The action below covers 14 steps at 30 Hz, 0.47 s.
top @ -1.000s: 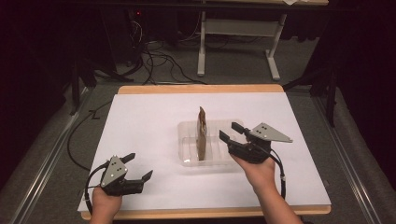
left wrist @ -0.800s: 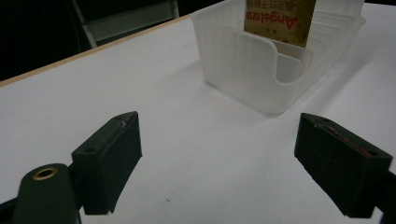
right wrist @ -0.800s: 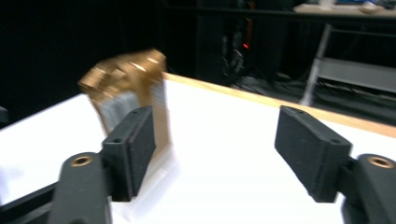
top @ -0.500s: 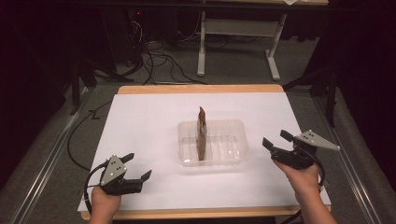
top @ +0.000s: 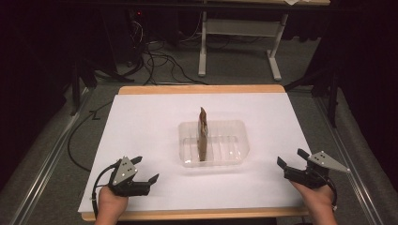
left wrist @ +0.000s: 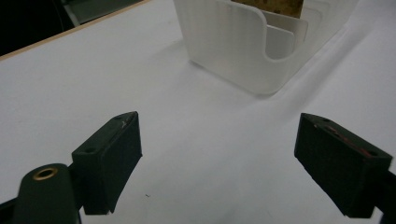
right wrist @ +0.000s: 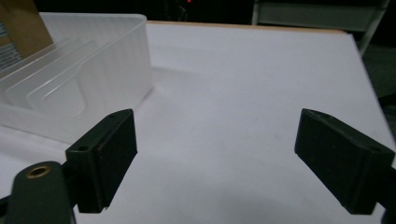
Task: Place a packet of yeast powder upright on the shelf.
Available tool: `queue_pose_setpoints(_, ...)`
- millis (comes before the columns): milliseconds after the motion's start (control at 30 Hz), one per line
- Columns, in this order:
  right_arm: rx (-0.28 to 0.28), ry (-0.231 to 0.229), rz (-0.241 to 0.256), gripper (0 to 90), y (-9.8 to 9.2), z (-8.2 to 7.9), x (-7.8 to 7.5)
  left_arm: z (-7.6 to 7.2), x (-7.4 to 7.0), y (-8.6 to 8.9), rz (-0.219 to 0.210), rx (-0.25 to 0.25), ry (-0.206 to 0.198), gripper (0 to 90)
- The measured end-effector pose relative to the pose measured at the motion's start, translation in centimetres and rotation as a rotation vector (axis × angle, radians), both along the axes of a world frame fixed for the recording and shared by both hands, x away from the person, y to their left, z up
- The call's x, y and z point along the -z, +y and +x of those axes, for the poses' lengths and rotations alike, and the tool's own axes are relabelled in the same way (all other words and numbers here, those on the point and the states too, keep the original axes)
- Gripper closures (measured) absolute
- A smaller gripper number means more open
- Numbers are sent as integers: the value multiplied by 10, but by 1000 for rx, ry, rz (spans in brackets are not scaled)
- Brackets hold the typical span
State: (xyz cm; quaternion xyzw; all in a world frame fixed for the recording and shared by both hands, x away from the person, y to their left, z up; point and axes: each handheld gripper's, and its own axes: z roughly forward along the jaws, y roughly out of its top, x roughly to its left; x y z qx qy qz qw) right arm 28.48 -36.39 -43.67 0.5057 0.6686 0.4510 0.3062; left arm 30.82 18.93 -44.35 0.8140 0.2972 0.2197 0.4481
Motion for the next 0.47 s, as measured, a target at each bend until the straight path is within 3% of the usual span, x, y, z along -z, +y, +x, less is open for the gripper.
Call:
queue_pose_setpoints(67,-5,-17,-4,93,0,0,0,-1,0,-1,-7,-2,-2,153)
queue_pose_setpoints(167,1,18,20,92,-2,1,4,-2,-1,0,-8,7,-3,153)
queue_pose_setpoints(467,23,63,27,72,-6,3,9,-2,-4,2,-21,19,-18,153)
